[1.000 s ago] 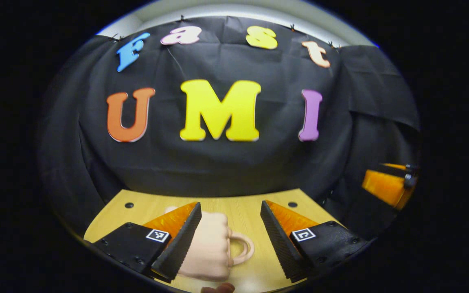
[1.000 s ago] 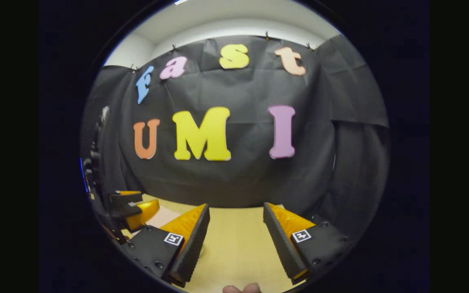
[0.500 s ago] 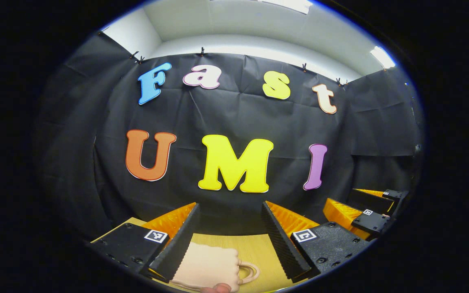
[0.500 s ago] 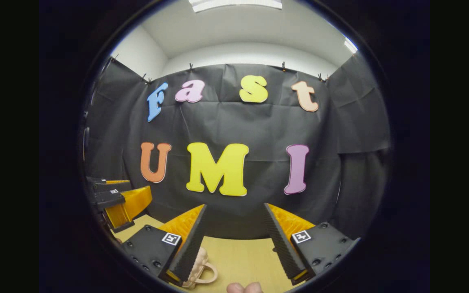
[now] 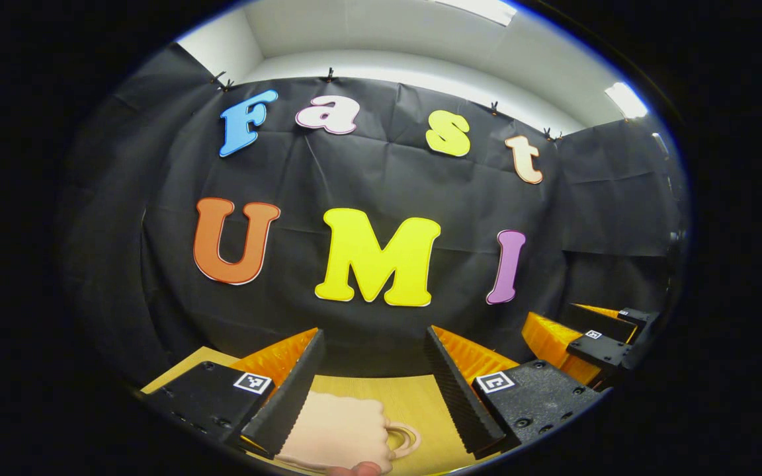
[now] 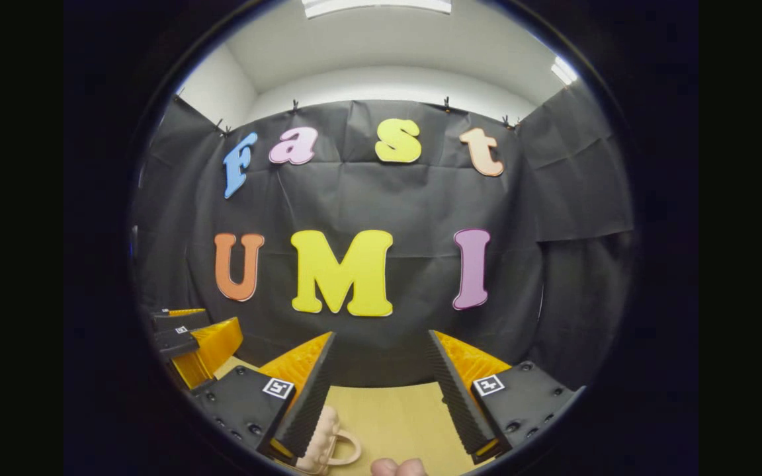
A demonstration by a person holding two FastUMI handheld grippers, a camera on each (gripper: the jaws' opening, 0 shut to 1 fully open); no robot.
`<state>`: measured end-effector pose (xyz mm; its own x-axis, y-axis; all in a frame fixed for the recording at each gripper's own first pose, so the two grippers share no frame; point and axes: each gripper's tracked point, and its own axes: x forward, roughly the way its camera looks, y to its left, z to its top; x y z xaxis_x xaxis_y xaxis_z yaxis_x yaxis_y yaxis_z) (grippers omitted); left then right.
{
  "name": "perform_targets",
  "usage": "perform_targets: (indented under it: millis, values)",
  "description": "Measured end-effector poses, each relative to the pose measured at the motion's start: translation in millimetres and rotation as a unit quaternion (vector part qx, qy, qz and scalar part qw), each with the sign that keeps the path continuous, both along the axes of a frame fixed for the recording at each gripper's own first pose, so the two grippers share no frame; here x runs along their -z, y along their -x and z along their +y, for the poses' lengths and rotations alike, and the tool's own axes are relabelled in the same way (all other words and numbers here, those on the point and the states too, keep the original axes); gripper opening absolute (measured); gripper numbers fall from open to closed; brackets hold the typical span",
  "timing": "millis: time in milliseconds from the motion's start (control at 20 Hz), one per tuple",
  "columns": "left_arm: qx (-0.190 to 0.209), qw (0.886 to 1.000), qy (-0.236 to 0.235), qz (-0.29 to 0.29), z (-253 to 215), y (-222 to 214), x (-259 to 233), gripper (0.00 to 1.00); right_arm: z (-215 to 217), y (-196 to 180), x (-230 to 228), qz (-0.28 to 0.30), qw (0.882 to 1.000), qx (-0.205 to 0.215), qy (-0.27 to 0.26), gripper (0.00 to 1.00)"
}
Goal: First open the suitcase, pack the skin care products into it, and then close the suitcase.
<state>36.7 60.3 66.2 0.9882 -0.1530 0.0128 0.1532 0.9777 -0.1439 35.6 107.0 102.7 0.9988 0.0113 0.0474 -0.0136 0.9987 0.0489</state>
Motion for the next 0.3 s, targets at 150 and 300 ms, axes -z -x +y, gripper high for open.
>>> perform_targets:
  millis: [150,300]
  values:
    - [0.003,1.0,-0.002,0.001,-1.1,-1.7,0.5,0.96,5.7,-2.0,1.0,0.001,1.0,-0.001,0.006,0.8]
    - [0.007,1.0,-0.006,0.006,-5.1,-3.9,5.2,0.96,7.3,0.1,-1.8,-0.004,1.0,-0.002,0.011,0.8]
